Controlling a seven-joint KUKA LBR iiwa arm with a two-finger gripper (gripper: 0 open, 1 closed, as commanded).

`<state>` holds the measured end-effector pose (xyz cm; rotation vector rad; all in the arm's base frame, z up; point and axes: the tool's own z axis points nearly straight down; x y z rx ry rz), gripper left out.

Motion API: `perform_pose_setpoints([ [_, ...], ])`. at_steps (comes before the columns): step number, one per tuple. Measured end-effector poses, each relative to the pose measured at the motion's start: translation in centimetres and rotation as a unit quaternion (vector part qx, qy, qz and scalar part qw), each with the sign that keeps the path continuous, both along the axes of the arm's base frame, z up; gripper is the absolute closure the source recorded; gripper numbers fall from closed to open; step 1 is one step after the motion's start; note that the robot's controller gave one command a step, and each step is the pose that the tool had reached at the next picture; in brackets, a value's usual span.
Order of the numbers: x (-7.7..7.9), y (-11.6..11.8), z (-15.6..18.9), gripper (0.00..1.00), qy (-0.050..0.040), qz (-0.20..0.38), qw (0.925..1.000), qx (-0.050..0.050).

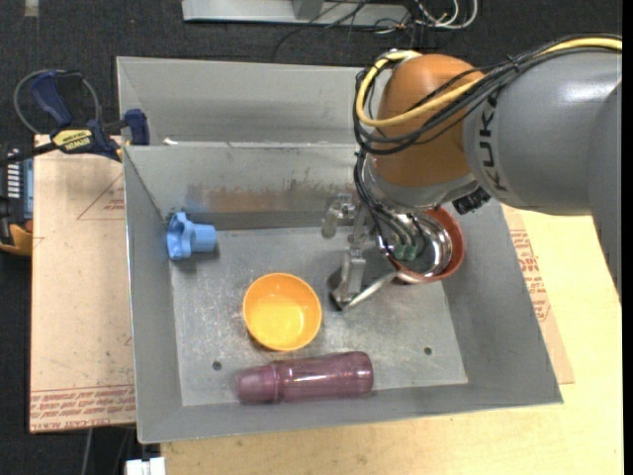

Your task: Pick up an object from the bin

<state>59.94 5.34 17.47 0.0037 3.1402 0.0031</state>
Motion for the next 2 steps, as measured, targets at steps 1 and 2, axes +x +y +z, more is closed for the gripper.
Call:
perform_pose_setpoints([
  [1,0.0,0.0,0.0,0.00,0.0000,0.000,1.0000,0.000],
  [2,-5.0,1.6,-7.1,0.00,0.0033,0.039,0.9992,0.000],
])
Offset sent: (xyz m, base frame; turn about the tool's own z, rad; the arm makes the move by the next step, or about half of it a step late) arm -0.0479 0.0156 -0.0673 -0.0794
